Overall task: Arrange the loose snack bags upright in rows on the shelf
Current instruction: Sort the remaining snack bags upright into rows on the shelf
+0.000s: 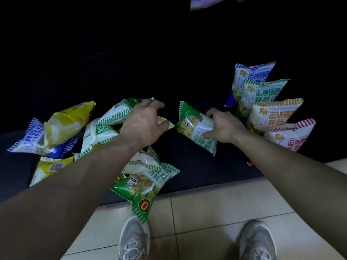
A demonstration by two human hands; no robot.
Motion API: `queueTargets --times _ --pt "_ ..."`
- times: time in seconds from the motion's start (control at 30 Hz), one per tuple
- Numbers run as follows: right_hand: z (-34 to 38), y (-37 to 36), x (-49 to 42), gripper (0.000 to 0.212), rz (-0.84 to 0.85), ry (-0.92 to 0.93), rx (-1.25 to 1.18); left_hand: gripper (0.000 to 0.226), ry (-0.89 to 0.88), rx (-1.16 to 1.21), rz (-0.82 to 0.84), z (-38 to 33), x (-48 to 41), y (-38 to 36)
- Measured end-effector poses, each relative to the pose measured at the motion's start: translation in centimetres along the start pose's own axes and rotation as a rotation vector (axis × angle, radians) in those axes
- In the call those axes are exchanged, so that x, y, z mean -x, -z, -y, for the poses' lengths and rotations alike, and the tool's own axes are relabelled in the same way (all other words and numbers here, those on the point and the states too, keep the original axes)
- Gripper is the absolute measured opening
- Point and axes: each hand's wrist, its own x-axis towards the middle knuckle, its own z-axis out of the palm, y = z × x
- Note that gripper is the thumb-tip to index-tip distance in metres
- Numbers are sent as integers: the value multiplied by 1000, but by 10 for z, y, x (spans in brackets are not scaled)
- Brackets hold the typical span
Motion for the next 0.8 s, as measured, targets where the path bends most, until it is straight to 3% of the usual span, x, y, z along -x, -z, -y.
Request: queueTargets --times 0.2,0.4,0.5,0.63,0.73,0.8 --pt "9 49 39 85 -15 54 126 69 -51 -41 34 -15 5 10" --pt "38 86 109 78 -15 129 131 103 -301 -230 202 -47 20 32" --pt "48 92 132 76 -57 189 209 106 -381 -364 253 -59 29 31" --pt "45 89 147 90 -156 196 135 94 -288 -190 263 -57 35 33" --pt "29 91 151 107 -268 124 -27 92 -165 58 313 -46 38 28" --pt "17 92 149 106 -243 90 -65 86 -110 237 330 -44 40 26"
